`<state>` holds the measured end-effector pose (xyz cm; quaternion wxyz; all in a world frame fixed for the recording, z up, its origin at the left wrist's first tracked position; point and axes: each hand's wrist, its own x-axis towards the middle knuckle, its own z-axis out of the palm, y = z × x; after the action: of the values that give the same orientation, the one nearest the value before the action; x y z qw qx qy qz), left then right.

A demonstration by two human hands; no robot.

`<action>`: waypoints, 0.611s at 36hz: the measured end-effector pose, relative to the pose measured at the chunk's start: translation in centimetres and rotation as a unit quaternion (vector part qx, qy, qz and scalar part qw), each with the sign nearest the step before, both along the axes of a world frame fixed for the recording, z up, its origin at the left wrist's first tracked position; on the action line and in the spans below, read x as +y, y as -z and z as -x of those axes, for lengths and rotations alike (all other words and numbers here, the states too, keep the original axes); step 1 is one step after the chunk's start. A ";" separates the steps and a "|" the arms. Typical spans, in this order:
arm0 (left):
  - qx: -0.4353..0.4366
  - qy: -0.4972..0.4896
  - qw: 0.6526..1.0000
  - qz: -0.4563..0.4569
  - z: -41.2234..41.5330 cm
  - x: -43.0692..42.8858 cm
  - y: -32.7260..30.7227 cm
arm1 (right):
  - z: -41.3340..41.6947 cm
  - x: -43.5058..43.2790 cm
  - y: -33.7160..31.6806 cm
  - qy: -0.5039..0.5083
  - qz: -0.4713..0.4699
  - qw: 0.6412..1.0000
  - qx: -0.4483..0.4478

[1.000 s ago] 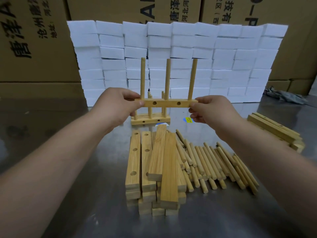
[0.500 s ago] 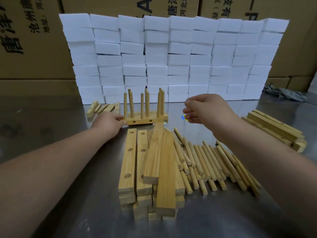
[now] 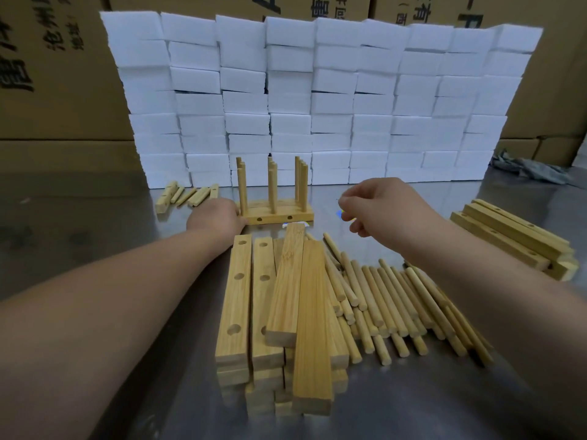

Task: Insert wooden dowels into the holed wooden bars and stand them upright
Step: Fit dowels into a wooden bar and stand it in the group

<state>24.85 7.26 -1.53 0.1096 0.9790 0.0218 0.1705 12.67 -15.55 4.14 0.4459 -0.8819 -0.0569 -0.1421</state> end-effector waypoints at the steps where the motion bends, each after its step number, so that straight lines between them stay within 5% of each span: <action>1: -0.004 -0.003 1.000 0.001 -0.1 -0.1 0.0 | 0.0 0.0 0.1 0.004 0.032 0.999 -0.004; 9: -0.012 -0.038 0.999 0.023 -0.3 -0.8 0.2 | -0.2 0.1 1.2 -0.012 0.222 0.975 0.025; 16: -0.058 -0.110 0.966 0.229 1.5 0.2 -2.4 | -0.1 0.9 2.0 -0.048 0.341 0.937 0.067; 22: -0.096 0.038 0.928 0.357 7.9 -0.6 -7.1 | 0.1 1.1 2.2 -0.042 0.366 0.927 0.065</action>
<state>16.96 6.68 5.57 0.4601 0.8541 0.0339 0.2399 12.55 -14.48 1.96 0.1000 -0.9880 -0.1126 -0.0349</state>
